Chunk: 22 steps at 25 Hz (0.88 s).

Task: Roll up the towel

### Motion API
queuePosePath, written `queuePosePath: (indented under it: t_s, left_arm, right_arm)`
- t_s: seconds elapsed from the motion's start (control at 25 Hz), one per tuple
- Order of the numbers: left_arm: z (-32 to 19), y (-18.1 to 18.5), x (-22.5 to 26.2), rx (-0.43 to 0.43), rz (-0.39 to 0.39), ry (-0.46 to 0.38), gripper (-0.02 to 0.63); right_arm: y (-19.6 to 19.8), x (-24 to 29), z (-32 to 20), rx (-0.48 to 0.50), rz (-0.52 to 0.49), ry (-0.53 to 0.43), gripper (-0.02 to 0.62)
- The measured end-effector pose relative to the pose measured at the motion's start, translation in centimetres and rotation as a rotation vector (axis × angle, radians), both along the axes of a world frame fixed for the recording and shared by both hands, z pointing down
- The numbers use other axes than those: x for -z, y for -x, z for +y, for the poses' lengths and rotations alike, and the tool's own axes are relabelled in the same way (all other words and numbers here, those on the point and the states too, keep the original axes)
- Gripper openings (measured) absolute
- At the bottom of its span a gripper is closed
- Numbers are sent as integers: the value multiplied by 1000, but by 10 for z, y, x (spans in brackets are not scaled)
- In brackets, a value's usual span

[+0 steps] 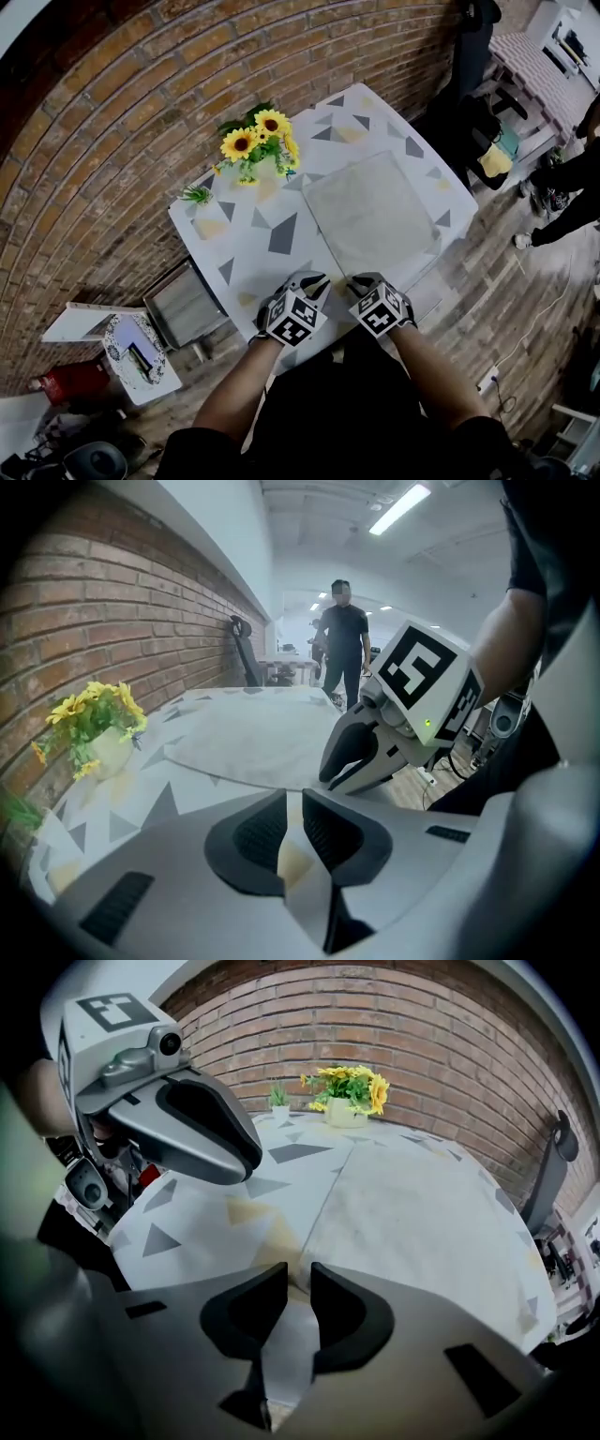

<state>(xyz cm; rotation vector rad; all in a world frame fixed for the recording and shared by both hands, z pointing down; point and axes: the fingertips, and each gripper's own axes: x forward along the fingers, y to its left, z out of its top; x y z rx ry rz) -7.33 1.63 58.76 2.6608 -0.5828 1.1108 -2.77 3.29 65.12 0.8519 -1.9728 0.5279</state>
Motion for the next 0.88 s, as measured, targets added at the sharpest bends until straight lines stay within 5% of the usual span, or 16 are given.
queuePosePath:
  t_s: [0.48,0.88]
  left_arm:
    - [9,-34,-14,-229,-114,-80,155]
    - [29,-92,-34,-470,-147,-106,158]
  right_arm:
    - [-25,11,14,-23,-56,-9,32]
    - [-58,33,30,-42,-106,-16,29]
